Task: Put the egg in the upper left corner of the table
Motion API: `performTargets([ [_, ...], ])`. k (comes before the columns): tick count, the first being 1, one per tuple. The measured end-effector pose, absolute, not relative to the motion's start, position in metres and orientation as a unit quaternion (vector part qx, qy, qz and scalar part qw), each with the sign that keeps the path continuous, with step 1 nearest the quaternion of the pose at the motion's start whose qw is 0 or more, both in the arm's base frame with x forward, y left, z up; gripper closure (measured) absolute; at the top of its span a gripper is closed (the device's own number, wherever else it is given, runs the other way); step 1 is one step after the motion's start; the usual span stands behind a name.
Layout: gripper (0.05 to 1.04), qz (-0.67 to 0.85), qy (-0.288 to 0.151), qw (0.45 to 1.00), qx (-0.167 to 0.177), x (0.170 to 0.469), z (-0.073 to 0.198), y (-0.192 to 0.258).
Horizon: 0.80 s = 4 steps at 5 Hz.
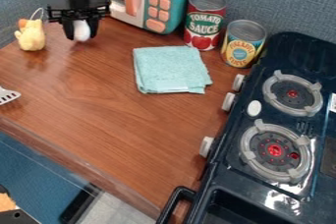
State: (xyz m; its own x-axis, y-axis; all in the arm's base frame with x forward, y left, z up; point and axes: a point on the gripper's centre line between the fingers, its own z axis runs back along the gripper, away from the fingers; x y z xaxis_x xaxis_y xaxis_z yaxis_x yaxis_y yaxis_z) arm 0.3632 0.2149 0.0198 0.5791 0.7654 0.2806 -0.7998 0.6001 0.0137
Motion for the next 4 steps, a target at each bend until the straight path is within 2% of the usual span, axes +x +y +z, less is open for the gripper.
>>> performTargets([
  [1, 0.177, 0.441, -0.102, 0.889, 0.066, 0.362, 0.017, 0.214],
  [2, 0.075, 0.446, -0.11, 0.886, 0.07, 0.36, 0.02, 0.213],
  [4, 0.084, 0.443, -0.149, 0.883, 0.053, 0.358, 0.072, 0.21],
])
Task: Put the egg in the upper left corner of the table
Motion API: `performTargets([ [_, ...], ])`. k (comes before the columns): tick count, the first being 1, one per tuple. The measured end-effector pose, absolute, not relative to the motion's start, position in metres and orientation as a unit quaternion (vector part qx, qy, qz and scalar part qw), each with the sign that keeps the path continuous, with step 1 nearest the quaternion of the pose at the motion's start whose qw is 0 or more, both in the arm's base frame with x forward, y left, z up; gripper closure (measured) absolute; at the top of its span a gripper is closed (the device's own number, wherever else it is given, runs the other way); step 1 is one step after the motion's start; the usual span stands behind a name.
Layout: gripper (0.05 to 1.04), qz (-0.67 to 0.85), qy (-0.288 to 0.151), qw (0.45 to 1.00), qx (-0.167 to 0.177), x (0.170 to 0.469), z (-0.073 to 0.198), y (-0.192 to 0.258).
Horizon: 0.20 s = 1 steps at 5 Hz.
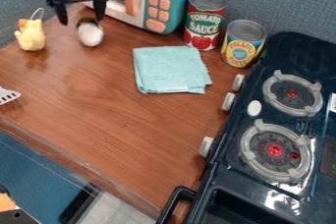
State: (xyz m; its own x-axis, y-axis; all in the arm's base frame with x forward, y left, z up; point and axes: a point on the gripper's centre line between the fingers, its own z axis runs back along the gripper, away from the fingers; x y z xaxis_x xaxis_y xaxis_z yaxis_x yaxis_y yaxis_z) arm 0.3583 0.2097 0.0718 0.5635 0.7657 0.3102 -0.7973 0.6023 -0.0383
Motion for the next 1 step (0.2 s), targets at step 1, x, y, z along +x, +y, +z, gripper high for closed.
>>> performTargets([
  [1, 0.084, 0.446, -0.148, 0.881, 0.054, 0.3557, 0.0725, 0.2126],
])
